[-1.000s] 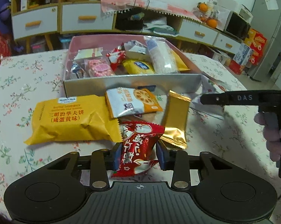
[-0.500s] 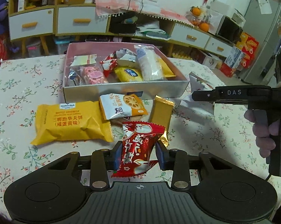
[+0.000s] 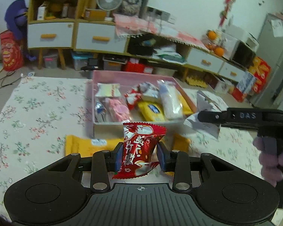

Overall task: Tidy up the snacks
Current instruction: 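Carry both packets into the pink tray and open both tools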

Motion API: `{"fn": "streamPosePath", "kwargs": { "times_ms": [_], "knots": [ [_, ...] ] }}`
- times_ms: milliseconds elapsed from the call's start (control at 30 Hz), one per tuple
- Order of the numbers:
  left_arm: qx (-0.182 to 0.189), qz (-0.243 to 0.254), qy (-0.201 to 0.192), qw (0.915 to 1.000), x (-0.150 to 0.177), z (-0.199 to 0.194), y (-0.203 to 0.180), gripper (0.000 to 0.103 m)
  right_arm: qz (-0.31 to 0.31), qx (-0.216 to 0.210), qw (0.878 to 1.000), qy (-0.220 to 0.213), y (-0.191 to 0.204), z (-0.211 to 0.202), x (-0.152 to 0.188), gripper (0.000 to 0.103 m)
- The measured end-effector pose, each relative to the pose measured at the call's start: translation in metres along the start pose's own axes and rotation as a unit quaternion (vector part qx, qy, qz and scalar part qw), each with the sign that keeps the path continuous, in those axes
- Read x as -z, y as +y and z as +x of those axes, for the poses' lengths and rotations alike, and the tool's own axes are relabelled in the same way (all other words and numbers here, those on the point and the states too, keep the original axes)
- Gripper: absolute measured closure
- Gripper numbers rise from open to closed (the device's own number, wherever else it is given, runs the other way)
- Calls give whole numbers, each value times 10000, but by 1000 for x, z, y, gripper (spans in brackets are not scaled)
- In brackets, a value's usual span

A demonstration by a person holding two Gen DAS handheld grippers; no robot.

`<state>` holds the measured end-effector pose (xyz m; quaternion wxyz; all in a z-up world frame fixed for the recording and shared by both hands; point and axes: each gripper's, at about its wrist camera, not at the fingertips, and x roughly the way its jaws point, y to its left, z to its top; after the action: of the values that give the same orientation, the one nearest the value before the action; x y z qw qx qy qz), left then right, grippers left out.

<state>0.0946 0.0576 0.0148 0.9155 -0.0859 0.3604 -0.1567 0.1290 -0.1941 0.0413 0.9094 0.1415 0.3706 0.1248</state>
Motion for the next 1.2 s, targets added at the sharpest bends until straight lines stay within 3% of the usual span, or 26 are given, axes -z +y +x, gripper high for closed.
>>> {"fn": "streamPosePath", "kwargs": {
  "times_ms": [133,333,633,933,1033,1200],
  "knots": [
    [-97,-21,-157,9998,-13,3,5,69,278,-141,9995,-72,6,5,-8,95],
    [-201,-64,-86,9997,-31,27,14,69,484,-217,9986,74,18,29,-15,95],
    [-320,-426,-95,9985,-57,66,44,69,-102,-244,9991,332,43,73,-29,95],
    [-202,-333,-187,9991,-74,100,47,69,-91,-632,9967,504,31,90,-34,97],
    [-186,-250,-206,9993,-80,111,45,69,57,-880,9947,532,26,91,-37,93],
    [-194,-193,-239,9993,-86,125,43,66,66,-771,9961,416,19,86,-44,90]
  ]
}}
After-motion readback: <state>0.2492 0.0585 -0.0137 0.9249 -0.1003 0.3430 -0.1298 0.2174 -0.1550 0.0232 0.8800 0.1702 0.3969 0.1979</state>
